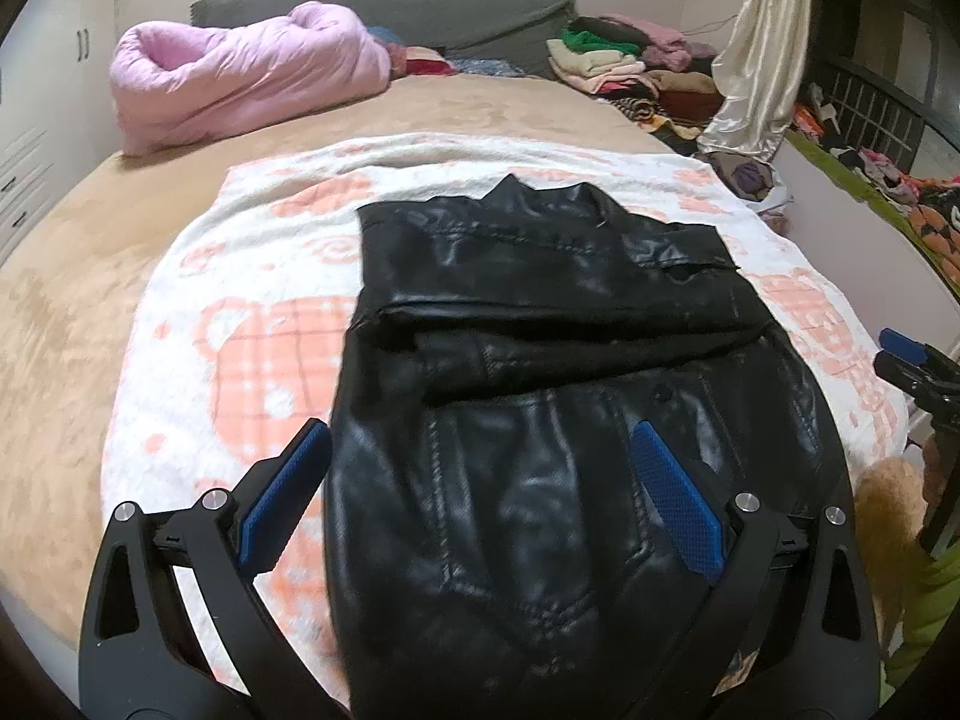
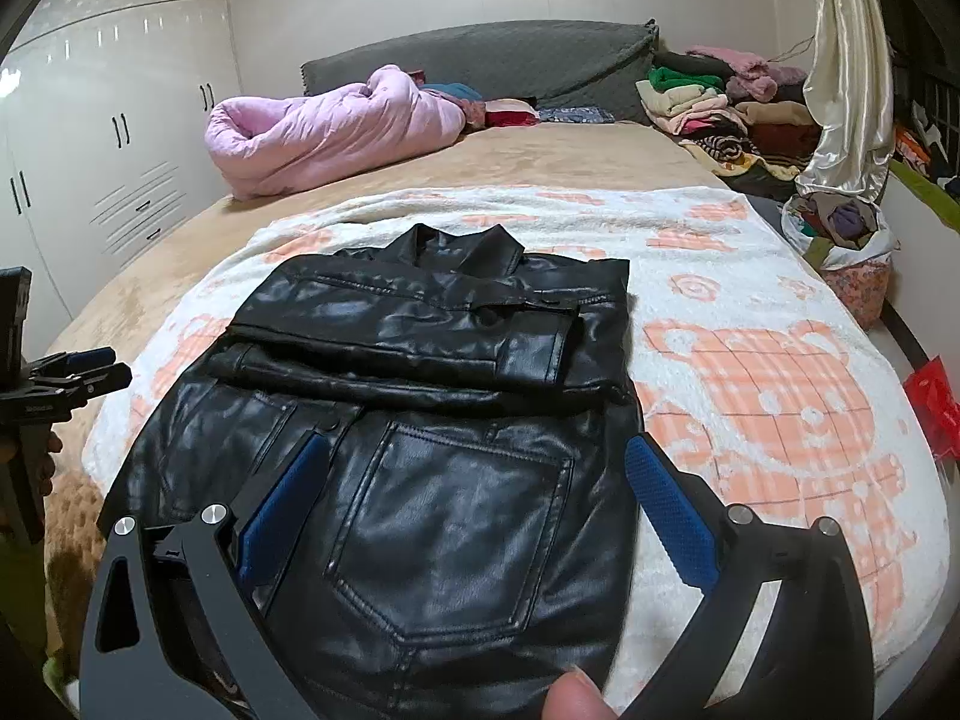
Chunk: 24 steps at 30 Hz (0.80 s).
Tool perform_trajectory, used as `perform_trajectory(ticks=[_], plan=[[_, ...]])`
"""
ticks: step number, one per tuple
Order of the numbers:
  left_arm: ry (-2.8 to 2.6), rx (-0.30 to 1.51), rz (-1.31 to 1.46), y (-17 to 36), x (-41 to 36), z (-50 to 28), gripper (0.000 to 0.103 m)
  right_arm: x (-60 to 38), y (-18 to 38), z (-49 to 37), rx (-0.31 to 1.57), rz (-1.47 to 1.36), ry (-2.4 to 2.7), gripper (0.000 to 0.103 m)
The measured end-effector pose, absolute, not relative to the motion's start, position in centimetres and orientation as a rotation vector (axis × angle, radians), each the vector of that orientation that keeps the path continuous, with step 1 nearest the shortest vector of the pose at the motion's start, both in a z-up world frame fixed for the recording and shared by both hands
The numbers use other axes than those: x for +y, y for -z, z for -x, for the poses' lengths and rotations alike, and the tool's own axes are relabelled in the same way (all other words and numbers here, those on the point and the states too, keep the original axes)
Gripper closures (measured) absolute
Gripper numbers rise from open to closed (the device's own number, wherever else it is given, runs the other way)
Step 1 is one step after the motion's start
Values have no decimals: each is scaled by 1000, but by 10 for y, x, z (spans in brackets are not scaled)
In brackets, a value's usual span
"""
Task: Fold large clothes
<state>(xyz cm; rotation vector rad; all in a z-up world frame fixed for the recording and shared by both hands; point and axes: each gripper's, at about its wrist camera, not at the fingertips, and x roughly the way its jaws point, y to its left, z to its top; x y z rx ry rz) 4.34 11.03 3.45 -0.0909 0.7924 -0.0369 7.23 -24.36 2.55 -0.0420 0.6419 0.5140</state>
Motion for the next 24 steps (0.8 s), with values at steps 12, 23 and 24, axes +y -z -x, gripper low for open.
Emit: perform_trajectory(ticks=[12,23,24], plan=[[-25,844,130,-15,136,-18,10,-256,-16,-51,670,70,-527,5],[-8,904,159,8,148,-2,10,-268,9,-41,734,90,-520,4],[-10,911,165,11,150,0,10,-269,10,-41,739,90,-520,4]])
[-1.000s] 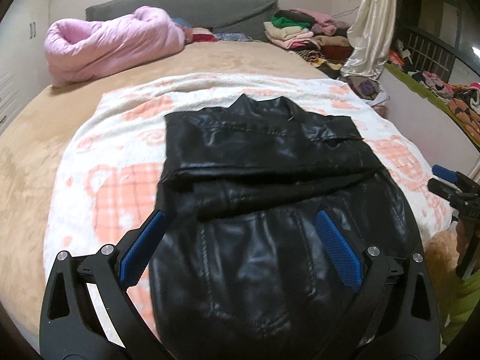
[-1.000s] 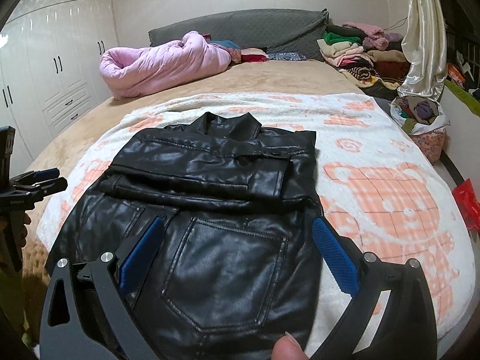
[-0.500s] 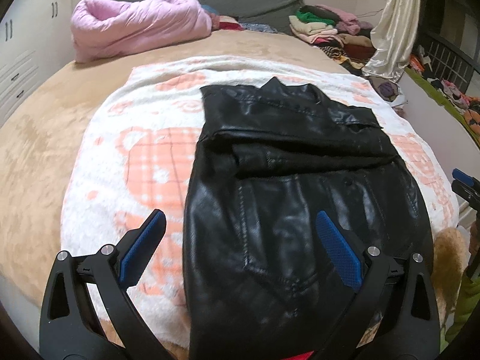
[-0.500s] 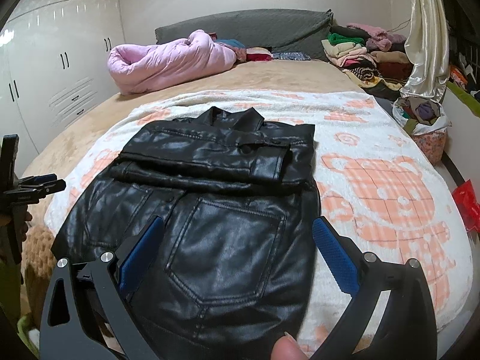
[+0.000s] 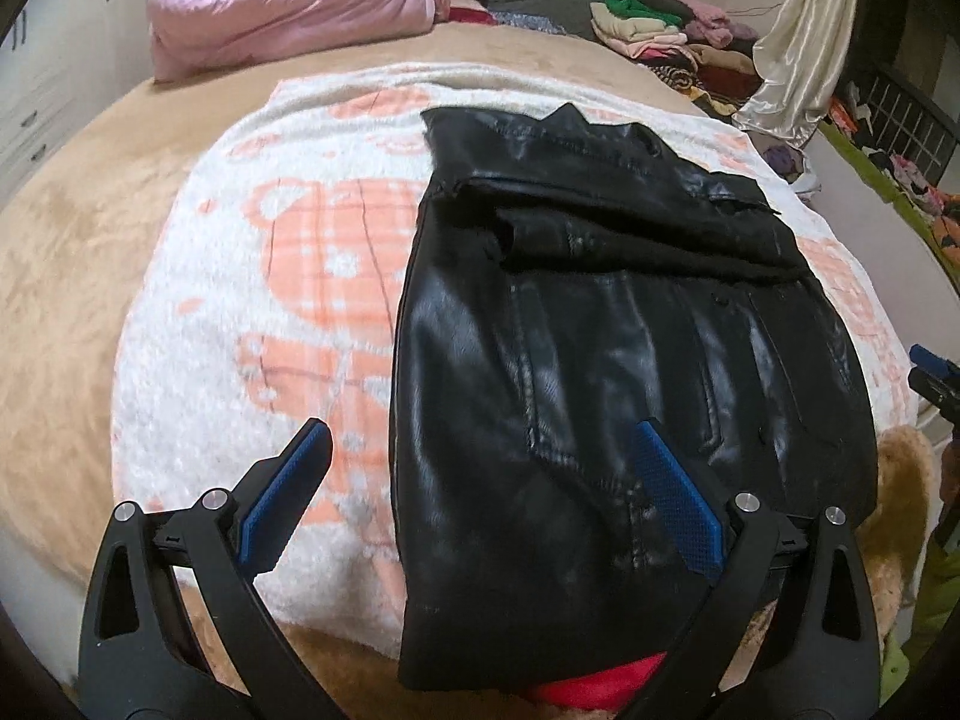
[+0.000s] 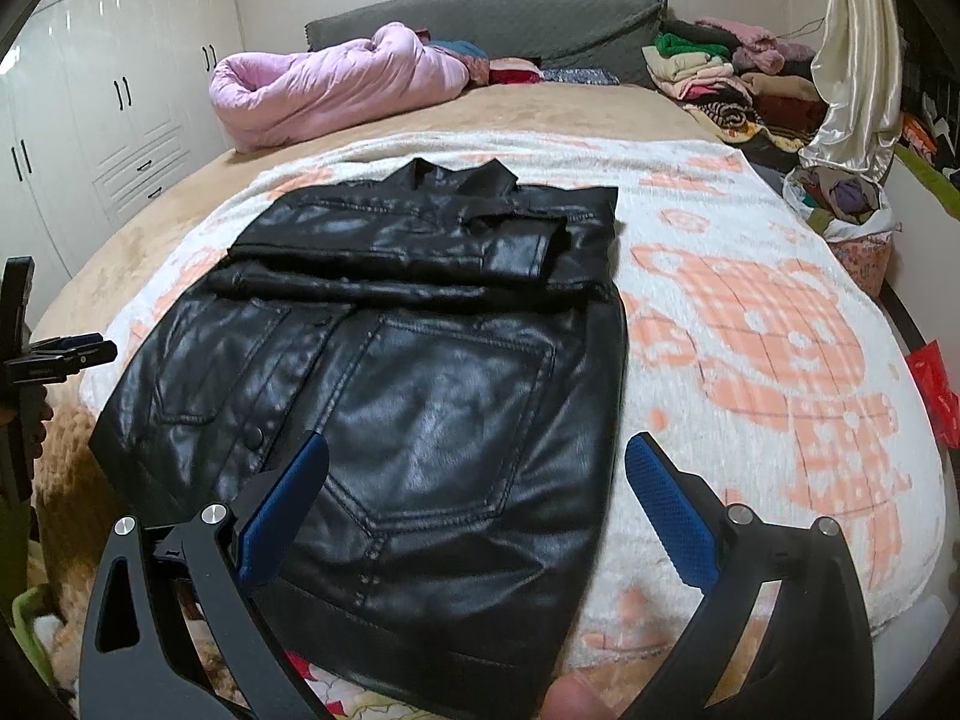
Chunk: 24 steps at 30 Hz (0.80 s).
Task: Fold large clothes
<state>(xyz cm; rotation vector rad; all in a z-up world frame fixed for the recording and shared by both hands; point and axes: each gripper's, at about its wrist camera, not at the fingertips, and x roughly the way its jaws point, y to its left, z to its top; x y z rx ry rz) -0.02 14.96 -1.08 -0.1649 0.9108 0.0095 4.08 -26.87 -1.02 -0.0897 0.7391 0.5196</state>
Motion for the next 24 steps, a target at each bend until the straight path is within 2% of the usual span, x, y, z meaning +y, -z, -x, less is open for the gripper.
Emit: perform_trajectory(ticks=[9,16,18,24], plan=[[21,954,227,30,161,17,10,-274,25,-34,778,112,-520,5],[39,996,295,47,169,29,41,-277,37,-27,814,130,-532,5],[45,1016,306,53,169,31,46,-277,40,-25,826,131,-538,4],[63,1045,319,64,166,39,47,-282,58,-19,898,149,-552,5]])
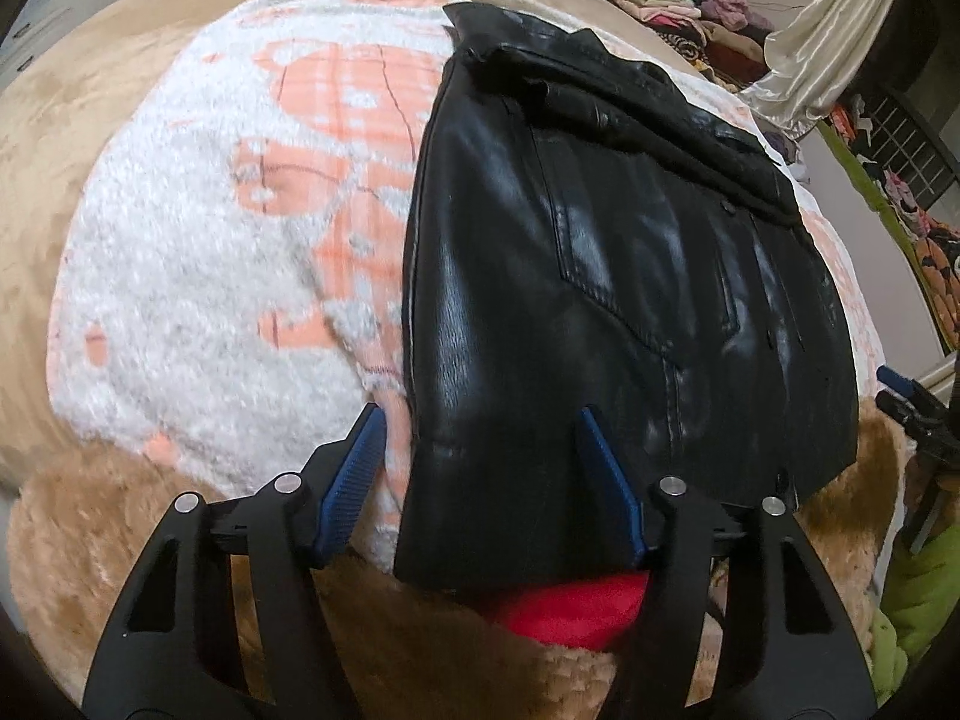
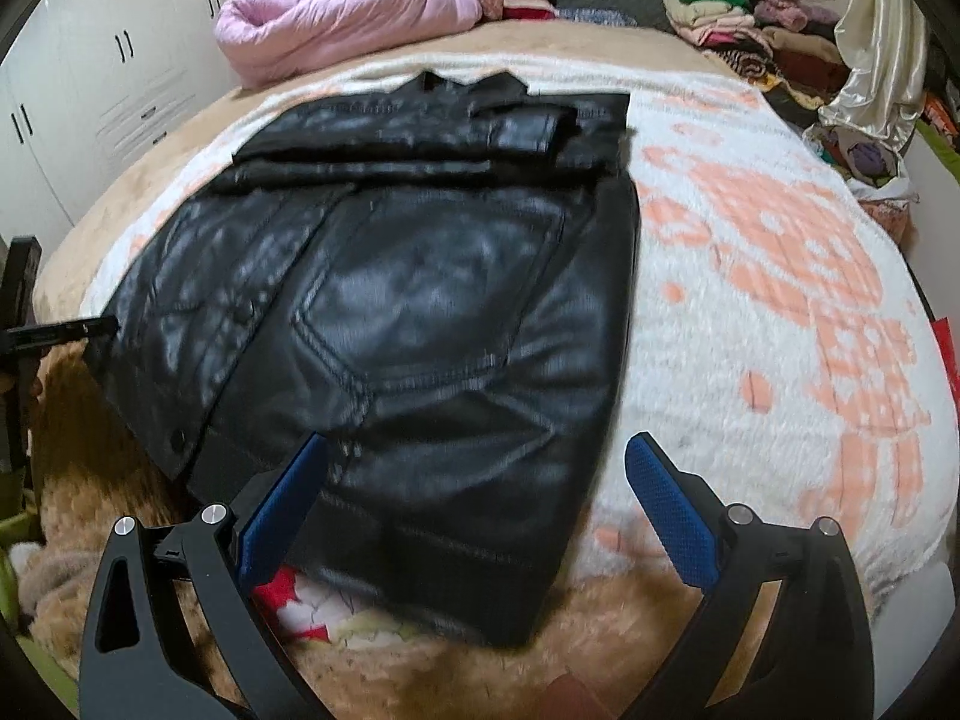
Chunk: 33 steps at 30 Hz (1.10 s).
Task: Fold large clothes
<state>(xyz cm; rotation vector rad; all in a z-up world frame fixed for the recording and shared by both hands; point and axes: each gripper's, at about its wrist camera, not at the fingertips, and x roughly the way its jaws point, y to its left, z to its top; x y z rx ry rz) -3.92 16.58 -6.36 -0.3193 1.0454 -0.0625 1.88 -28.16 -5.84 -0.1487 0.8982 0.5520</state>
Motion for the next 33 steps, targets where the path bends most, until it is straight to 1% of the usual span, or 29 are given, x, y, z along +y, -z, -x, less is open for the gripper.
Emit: perform_trajectory(ticks=[10,13,14,15,17,18,19,20,21,24,26,33], plan=[[73,1060,308,68,161,44,49,-293,85,-19,1021,97,-577,5],[71,1063,309,71,163,44,52,-290,98,-24,1077,81,-572,5],[68,1060,306,71,163,44,55,-289,104,-25,1102,69,-580,6],[61,1052,302,69,163,44,59,-288,109,-26,1120,51,-590,17],[52,1043,291,68,164,46,68,-286,117,-25,1136,25,-599,30],[39,1038,280,66,164,48,76,-285,116,-23,1121,39,-594,38],[37,1034,280,64,165,49,80,-284,114,-21,1105,51,-598,47],[38,1024,286,61,167,51,82,-287,107,-19,1077,34,-621,69],[40,1015,292,58,168,52,84,-291,102,-19,1060,3,-646,79],[44,992,295,47,169,55,88,-297,79,-15,980,-57,-715,85],[54,968,306,38,170,57,97,-299,62,-12,919,-85,-752,86],[129,875,329,-4,171,52,97,-305,12,-19,745,-170,-823,87]])
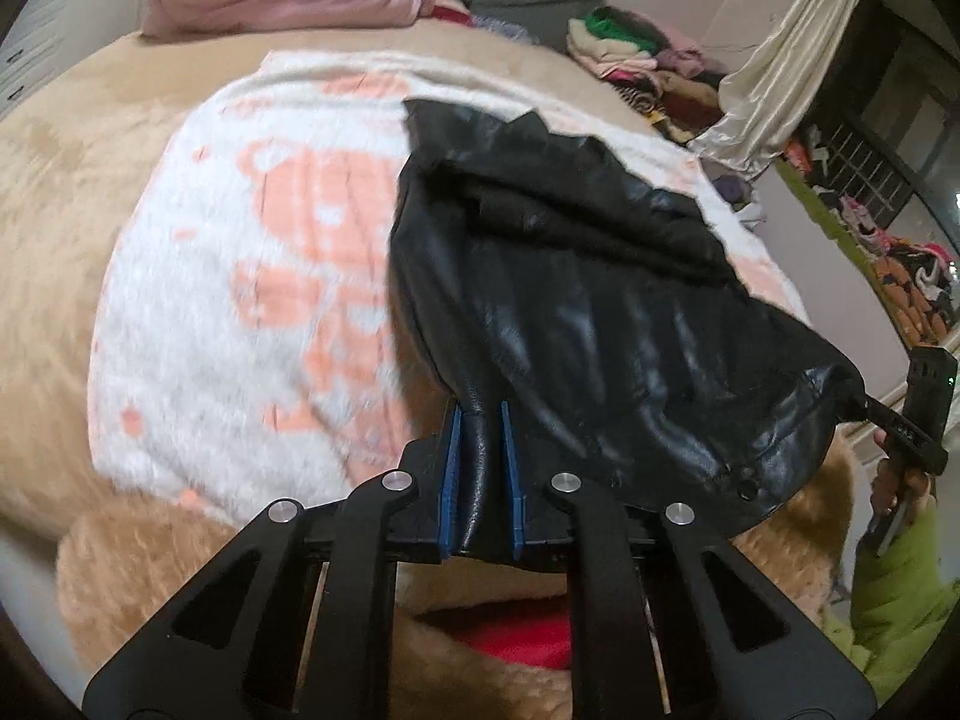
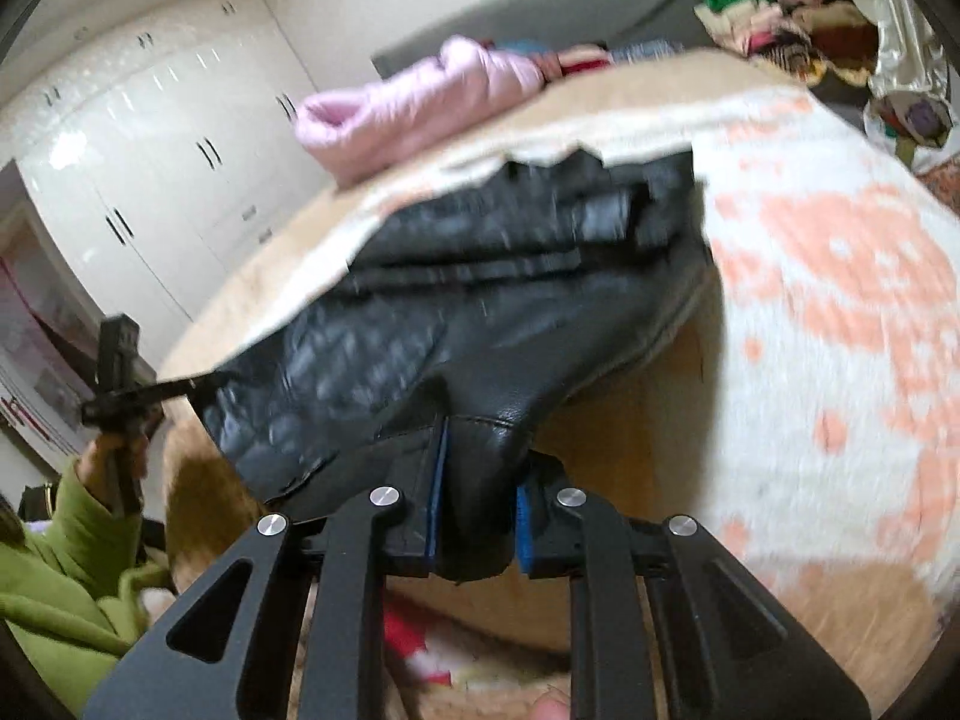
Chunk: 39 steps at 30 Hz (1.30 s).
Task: Fold large clothes
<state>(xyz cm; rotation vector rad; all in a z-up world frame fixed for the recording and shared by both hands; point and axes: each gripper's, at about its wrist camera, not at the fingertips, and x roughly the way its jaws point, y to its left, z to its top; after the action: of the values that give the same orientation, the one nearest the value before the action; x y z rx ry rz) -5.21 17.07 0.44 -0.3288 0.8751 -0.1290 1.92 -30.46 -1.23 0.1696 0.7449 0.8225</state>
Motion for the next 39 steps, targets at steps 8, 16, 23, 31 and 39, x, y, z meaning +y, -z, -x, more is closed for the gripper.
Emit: perform_trajectory(ticks=[8,16,23,31,39], plan=[[145,750,383,-46,181,23,97,-309,-25,-51,635,-232,-805,87],[137,651,422,-81,189,-32,96,-313,-49,-95,557,-327,-751,87],[109,630,425,-83,185,-77,96,-300,-57,-136,552,-347,-697,87],[81,657,437,-74,190,-124,96,-293,-52,-179,596,-393,-670,86],[59,707,436,-54,192,-165,95,-287,-36,-223,659,-462,-656,84]])
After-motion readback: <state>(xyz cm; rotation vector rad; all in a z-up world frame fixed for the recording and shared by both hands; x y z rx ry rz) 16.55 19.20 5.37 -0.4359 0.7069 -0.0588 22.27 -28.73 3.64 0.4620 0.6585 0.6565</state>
